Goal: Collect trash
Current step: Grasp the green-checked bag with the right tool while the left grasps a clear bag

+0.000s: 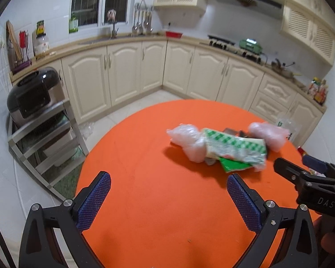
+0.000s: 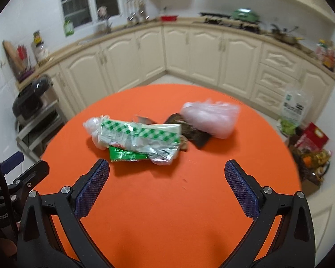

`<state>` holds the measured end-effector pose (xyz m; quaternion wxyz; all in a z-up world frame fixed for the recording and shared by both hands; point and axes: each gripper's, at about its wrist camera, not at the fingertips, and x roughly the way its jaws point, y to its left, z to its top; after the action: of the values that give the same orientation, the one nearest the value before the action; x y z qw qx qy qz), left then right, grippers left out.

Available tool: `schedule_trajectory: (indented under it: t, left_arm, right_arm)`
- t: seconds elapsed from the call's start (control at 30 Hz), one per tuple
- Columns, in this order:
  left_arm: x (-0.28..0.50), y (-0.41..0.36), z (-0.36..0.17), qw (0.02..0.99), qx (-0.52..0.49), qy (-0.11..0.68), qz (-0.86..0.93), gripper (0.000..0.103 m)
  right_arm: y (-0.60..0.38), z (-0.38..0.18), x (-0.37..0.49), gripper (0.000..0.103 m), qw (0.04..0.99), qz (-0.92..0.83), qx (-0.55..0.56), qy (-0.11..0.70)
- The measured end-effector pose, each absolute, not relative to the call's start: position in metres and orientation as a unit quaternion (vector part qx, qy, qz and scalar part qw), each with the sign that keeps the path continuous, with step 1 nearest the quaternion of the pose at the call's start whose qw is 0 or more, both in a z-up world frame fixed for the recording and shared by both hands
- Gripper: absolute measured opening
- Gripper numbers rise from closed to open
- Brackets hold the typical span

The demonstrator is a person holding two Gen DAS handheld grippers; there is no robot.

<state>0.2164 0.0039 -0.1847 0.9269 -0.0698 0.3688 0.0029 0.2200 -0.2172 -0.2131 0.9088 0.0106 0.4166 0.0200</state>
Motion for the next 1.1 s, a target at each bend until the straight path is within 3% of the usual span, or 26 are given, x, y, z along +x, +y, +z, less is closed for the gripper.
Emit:
schedule_trajectory:
  t: [0.47, 0.67, 0.73, 0.93, 1.1]
  left_arm:
    - [0.344, 0.007, -0.195, 0.909, -0.087, 0.407, 0.018, 0.102]
    - [0.366, -0.007, -0.206, 0.907, -0.081, 0.413, 0.008, 0.102]
    - [0.372, -0.014, -0.209, 0.906, -0.078, 0.416, 0.002, 0.102]
    - [0.402, -0.026, -0.216, 0.902, -0.080, 0.423, -0.017, 0.102]
    - [0.441, -0.030, -0.227, 0.895, -0.088, 0.438, -0.015, 0.102]
  right_arm:
    - [-0.168, -0.269, 0.300, 0.103, 0.865, 0.102, -0.124, 0.476]
    - [-0.180, -0.274, 0.313, 0.099, 0.864, 0.114, -0.117, 0.476]
    - [-0.191, -0.271, 0.316, 0.078, 0.867, 0.118, -0.095, 0.474]
    - [-0.211, -0.263, 0.318, 0.036, 0.874, 0.117, -0.081, 0.465]
    - [-0.225, -0.259, 0.319, 0.026, 0.879, 0.117, -0.057, 0.458]
